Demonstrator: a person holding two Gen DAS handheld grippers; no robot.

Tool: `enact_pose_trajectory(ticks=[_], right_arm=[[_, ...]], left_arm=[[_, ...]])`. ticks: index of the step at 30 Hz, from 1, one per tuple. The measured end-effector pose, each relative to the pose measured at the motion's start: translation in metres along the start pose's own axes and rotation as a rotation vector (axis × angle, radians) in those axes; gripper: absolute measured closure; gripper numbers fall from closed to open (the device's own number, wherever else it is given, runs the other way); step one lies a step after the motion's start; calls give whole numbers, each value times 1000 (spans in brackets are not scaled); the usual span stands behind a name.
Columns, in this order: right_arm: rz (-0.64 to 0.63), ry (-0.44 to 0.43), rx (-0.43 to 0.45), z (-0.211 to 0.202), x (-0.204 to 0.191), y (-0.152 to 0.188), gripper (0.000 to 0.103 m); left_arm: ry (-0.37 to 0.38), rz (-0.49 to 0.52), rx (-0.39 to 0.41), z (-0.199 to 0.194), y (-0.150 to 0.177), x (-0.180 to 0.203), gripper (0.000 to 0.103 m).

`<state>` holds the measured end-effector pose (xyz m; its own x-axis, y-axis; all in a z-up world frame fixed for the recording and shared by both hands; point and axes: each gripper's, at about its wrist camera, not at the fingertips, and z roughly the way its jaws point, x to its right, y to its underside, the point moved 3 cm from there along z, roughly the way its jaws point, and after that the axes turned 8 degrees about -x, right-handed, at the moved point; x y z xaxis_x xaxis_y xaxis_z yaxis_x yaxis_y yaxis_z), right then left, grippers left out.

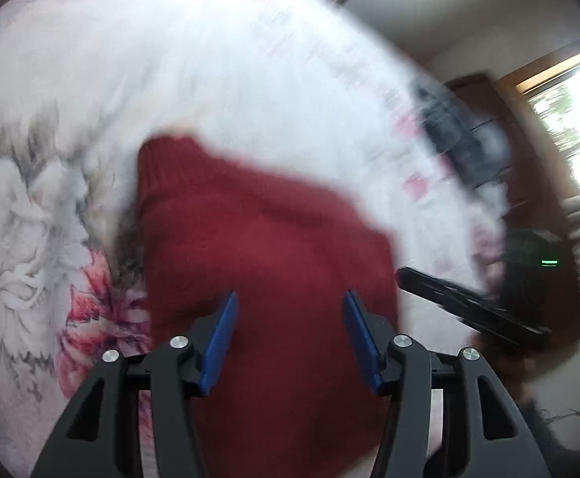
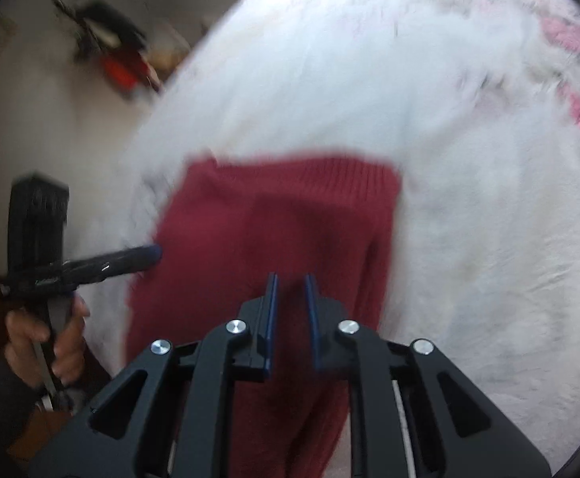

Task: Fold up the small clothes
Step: 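Lower the sweater bundle onto the bed and open both grippers, squaring it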

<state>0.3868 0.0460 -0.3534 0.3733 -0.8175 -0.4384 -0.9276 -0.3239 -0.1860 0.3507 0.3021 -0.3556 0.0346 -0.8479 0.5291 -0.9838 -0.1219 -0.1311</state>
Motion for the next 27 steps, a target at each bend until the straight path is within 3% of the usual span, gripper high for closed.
enact_pose_trajectory(ticks=[3, 4, 7, 9, 12, 16, 18, 22, 27], right_arm=[[17, 39, -17, 7, 5, 0, 100], [14, 27, -1, -1, 1, 1, 93], [-22, -21, 57, -41, -15, 22, 94], [-57, -31, 38, -45, -27, 41, 95], [-73, 49, -40, -18, -28, 59, 95], [-61, 111, -75, -2, -24, 60, 96], [-32, 74, -59, -20, -29, 59, 90], [-45, 58, -17, -54, -44, 80, 93], [3, 79, -84, -19, -38, 102, 95]], left_arm=[[-39, 34, -2, 0, -1, 7, 51], [-31, 32, 19, -13, 1, 12, 51], [67, 77, 76, -53, 24, 28, 51], [86, 78, 61, -51, 41, 31, 51], [14, 71, -13, -21, 56, 20, 52], [-9, 51, -8, -9, 55, 17, 53], [-19, 59, 8, -18, 55, 26, 52], [12, 145, 46, -55, 89, 42, 52], [-72, 117, -31, -20, 106, 22, 55]])
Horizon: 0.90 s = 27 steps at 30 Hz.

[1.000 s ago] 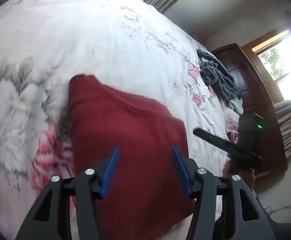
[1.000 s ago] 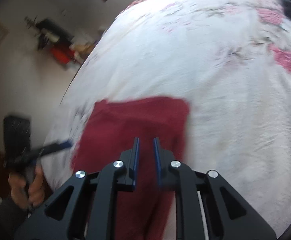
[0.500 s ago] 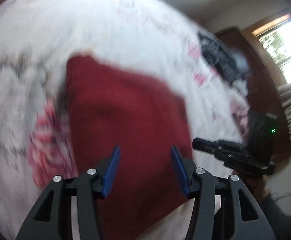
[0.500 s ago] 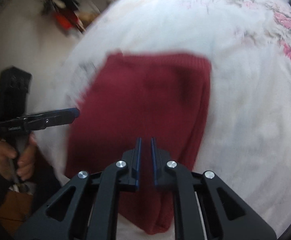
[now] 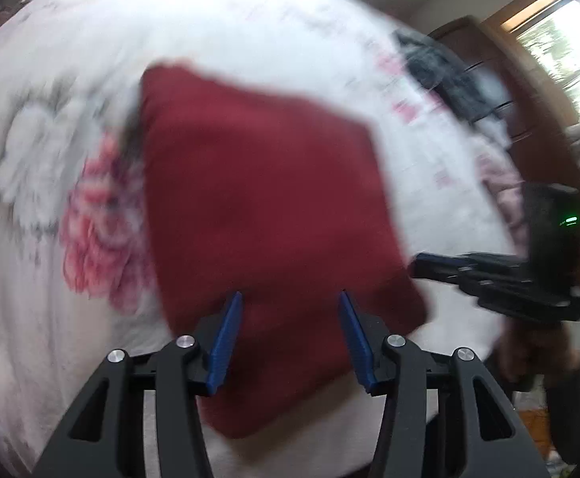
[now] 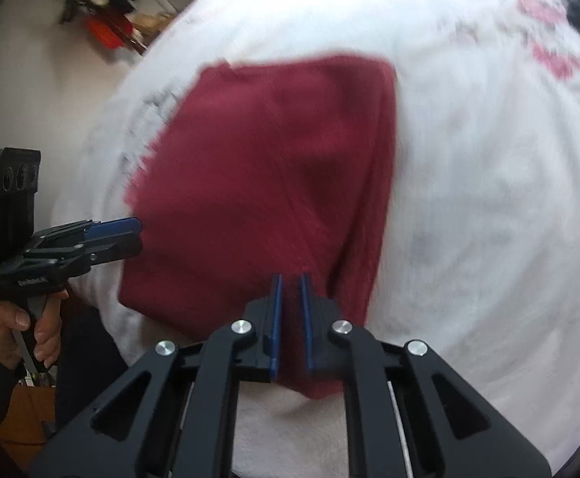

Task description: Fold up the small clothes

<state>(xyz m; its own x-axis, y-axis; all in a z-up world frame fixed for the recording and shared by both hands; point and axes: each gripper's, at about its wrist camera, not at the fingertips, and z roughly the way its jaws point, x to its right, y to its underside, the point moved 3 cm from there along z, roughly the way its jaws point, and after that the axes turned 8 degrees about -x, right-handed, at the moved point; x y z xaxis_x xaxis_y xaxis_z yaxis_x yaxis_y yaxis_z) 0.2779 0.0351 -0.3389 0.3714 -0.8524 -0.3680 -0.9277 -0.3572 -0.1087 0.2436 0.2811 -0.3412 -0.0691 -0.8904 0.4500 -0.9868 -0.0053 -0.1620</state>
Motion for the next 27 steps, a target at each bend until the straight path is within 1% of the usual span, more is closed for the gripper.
enact_pose_trajectory(ticks=[1, 3, 5, 6, 8, 10, 12, 13, 14, 16, 17, 20, 23, 24, 25, 26, 27], right_arm=[[9, -1, -22, 12, -2, 1, 95], [24, 8, -23, 19, -6, -2, 95], [25, 1, 2, 9, -13, -2, 93], [13, 3, 26, -2, -17, 1, 93], [-1, 2, 55, -21, -20, 14, 93], [12, 2, 54, -20, -20, 22, 93], [39, 28, 7, -2, -15, 26, 93], [48, 35, -17, 9, -13, 26, 93], [58, 49, -40, 21, -10, 25, 94], [59, 64, -42, 24, -10, 24, 95], [75, 53, -37, 21, -11, 23, 94], [77, 44, -3, 4, -19, 27, 93], [67, 48, 32, -17, -30, 42, 91], [63, 55, 45, -26, -37, 52, 90], [61, 62, 50, -32, -38, 60, 84], [59, 74, 55, -38, -41, 68, 77], [60, 105, 73, -47, -49, 80, 55]], left_arm=[[5, -20, -4, 5, 2, -4, 58], [26, -45, 4, 1, 0, -5, 58], [41, -37, 36, -19, 6, 0, 57], [69, -18, 58, -31, 13, 6, 57], [96, -6, 71, -39, 25, 12, 56], [87, -9, 38, -28, 40, 11, 56], [51, -36, -5, -6, 47, 5, 56], [48, -64, -22, 4, 50, -3, 57], [56, -83, -22, 8, 52, -8, 57], [77, -113, -16, 8, 51, -11, 57], [80, -121, -14, 4, 52, -11, 57], [71, -119, -1, -18, 61, -9, 56], [30, -117, 36, -51, 81, -3, 46], [9, -118, 48, -58, 85, -1, 40], [-37, -118, 76, -69, 95, 3, 35], [-70, -115, 96, -79, 105, 7, 33], [-90, -110, 109, -85, 111, 13, 29]])
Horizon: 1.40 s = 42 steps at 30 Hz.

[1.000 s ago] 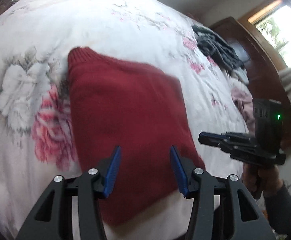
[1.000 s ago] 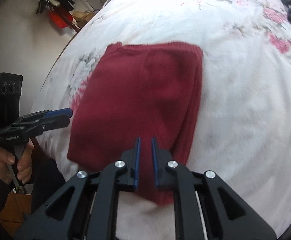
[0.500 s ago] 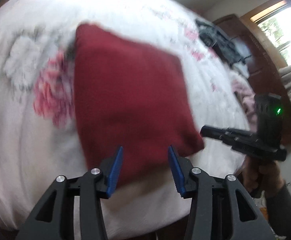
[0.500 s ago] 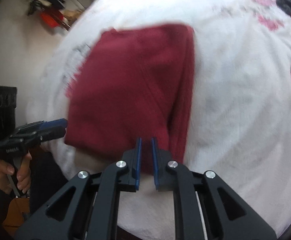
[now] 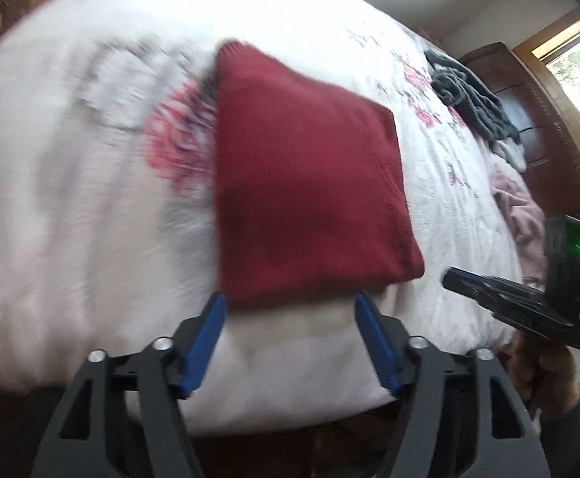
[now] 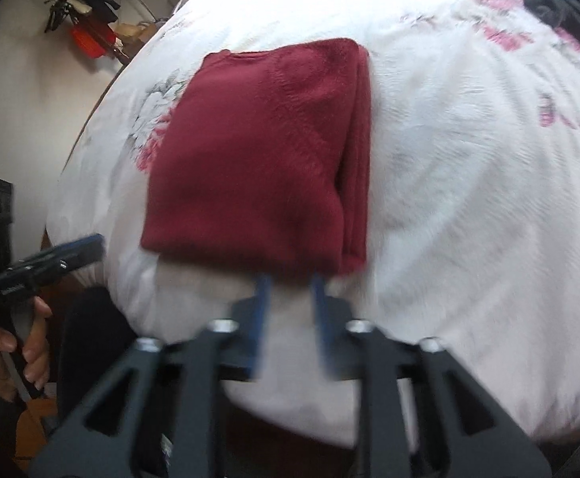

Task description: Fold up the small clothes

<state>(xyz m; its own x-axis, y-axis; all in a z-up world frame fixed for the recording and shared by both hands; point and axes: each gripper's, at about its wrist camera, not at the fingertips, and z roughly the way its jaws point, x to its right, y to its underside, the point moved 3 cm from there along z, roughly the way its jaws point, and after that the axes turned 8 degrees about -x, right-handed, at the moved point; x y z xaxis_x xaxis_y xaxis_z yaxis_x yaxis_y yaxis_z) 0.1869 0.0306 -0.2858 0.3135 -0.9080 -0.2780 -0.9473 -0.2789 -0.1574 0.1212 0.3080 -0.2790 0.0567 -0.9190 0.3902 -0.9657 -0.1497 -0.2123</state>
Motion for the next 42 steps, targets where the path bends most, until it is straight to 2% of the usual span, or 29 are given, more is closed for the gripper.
enact_pose_trajectory(ticks=[1, 4, 6, 8, 10, 12, 15, 17, 23, 27, 33, 42], right_arm=[[0, 23, 15, -5, -5, 7, 34], [-11, 107, 67, -27, -24, 35, 19], [-2, 165, 85, -42, -37, 54, 12], [3, 212, 119, -56, -48, 67, 11], [10, 248, 171, -70, -58, 76, 6], [21, 282, 236, -90, -69, 85, 6], [21, 271, 250, -115, -84, 94, 6], [31, 275, 275, -136, -91, 99, 6], [21, 247, 381, -212, -119, 113, 5], [-6, 311, 442, -255, -138, 121, 3], [-15, 327, 468, -282, -154, 134, 3], [-22, 313, 443, -279, -160, 140, 3]], left_arm=[[-50, 19, 27, -16, 13, 4, 26], [-153, 54, 53, -44, 35, 21, 13], [-220, 100, 68, -62, 53, 34, 13], [-269, 126, 104, -75, 62, 45, 13], [-315, 104, 165, -101, 74, 49, 12], [-331, 51, 213, -126, 80, 51, 12], [-313, 20, 241, -159, 86, 58, 11], [-295, 43, 244, -181, 88, 66, 11], [-174, 108, 255, -238, 99, 93, 11], [-180, 147, 278, -262, 107, 112, 11], [-209, 201, 305, -278, 120, 136, 11], [-188, 197, 282, -271, 122, 146, 11]])
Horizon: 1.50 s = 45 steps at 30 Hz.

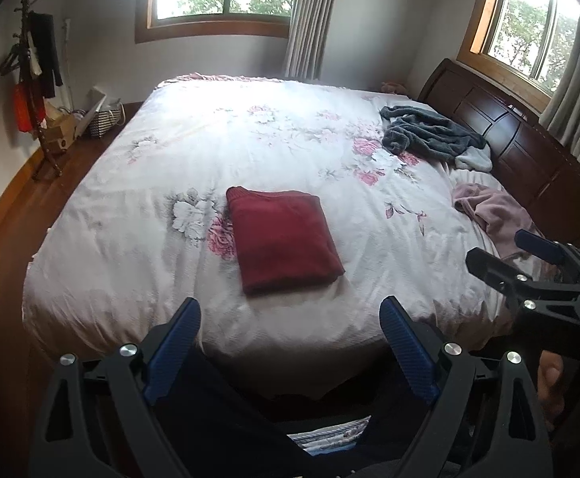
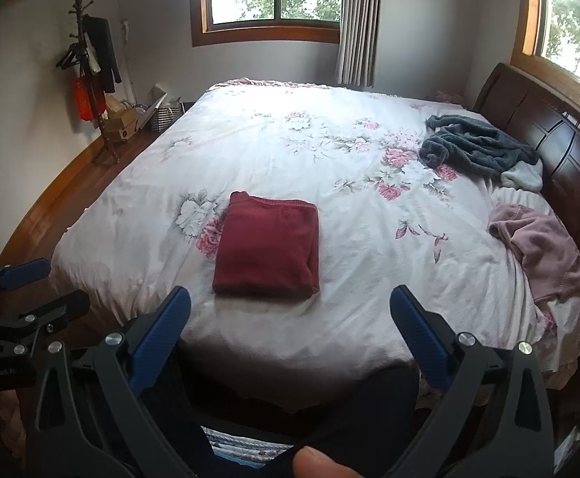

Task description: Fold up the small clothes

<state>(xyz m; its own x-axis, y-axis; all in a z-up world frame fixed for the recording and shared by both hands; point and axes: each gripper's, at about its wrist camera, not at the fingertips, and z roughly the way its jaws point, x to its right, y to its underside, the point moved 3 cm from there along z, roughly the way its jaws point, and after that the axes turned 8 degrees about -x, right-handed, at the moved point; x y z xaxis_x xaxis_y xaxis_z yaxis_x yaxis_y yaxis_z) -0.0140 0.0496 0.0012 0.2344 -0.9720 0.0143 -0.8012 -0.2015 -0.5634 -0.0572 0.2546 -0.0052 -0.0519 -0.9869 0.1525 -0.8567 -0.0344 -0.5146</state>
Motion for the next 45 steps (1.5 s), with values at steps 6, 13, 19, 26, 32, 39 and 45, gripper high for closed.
enact_pose_trajectory(ticks=[6, 13, 19, 26, 32, 39, 45], right_arm=[[12, 0, -2, 7, 1, 0, 3], [4, -5, -9, 13, -2, -3, 3], [0, -4, -20, 19, -5, -6, 3], [2, 6, -29, 24, -7, -5, 3], [6, -6, -36, 26, -9, -4, 3], [-2, -6, -27, 28, -13, -2, 3], [-10, -4, -26, 31, -13, -4, 3]], left_arm=[[-1, -8, -22, 8, 2, 0, 11], [-3, -20, -24, 12, -3, -5, 11], [8, -20, -30, 16, -4, -5, 11], [8, -20, -32, 17, -4, -6, 11], [13, -18, -37, 22, -3, -6, 11], [12, -23, -37, 26, 0, -7, 11], [12, -26, -39, 26, 0, -9, 11]])
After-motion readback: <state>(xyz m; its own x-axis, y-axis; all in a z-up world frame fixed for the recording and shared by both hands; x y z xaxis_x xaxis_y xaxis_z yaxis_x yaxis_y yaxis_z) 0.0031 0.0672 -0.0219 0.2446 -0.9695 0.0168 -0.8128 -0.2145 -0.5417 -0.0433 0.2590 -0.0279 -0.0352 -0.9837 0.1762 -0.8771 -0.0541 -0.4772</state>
